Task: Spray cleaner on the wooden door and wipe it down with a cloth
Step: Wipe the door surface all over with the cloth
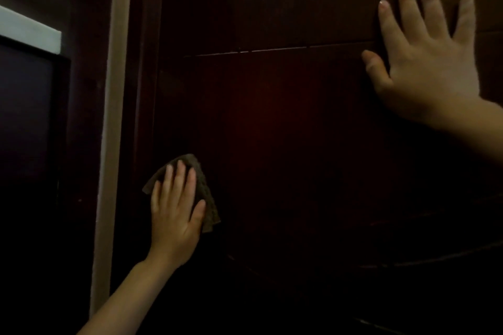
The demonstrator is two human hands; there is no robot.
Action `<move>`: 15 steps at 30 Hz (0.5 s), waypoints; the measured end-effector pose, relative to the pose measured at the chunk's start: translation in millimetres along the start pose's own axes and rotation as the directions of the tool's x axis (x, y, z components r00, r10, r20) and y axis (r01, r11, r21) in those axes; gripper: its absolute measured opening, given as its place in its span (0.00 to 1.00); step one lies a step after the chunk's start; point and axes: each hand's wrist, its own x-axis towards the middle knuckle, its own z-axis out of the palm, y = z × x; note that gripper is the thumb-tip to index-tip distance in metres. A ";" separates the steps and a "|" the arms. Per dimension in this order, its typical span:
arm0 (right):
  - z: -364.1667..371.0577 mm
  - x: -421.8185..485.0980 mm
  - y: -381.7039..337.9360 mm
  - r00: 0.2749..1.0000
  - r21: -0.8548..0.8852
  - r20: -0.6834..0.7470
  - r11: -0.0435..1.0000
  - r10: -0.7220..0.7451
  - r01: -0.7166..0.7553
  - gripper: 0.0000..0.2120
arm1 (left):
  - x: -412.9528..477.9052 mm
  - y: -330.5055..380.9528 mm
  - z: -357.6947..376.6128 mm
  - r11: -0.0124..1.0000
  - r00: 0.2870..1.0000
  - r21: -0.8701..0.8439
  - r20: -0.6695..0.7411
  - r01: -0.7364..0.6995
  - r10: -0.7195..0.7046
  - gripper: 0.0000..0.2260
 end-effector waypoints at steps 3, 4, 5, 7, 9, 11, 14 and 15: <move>0.6 1.6 1.0 1.000 -0.012 0.005 1.000 0.011 -0.011 0.33 | 22.6 6.4 -6.4 0.996 0.996 0.016 -0.032 -0.084 0.084 0.23; 0.4 1.5 1.1 1.000 -0.012 0.011 1.000 0.010 -0.010 0.33 | 23.1 9.0 -7.2 0.997 0.997 0.006 -0.032 -0.075 0.076 0.23; 0.1 1.4 0.8 1.000 -0.008 0.016 1.000 0.007 -0.007 0.33 | 19.5 11.7 -6.8 0.998 0.997 -0.010 -0.025 -0.068 0.068 0.23; -2.6 0.0 0.4 1.000 -0.003 0.025 1.000 0.007 -0.007 0.33 | -0.7 18.2 0.1 0.993 0.994 -0.034 -0.001 -0.112 0.112 0.23; -4.9 -1.7 0.0 0.999 -0.006 0.039 1.000 0.008 -0.008 0.33 | -27.2 23.4 9.9 0.982 0.982 -0.013 0.027 -0.187 0.187 0.23; -8.3 -2.4 0.1 0.998 -0.022 0.060 1.000 0.016 -0.015 0.33 | -43.5 26.7 15.3 0.980 0.979 0.035 0.055 -0.196 0.194 0.23; -11.6 -1.0 -1.1 0.996 -0.032 0.091 0.999 0.014 -0.011 0.32 | -40.1 35.9 15.1 0.981 0.983 0.067 0.054 -0.180 0.177 0.23; -12.1 -1.2 -1.5 0.995 -0.034 0.098 0.999 0.015 -0.011 0.32 | -34.7 41.3 14.0 0.975 0.977 0.067 0.052 -0.210 0.207 0.24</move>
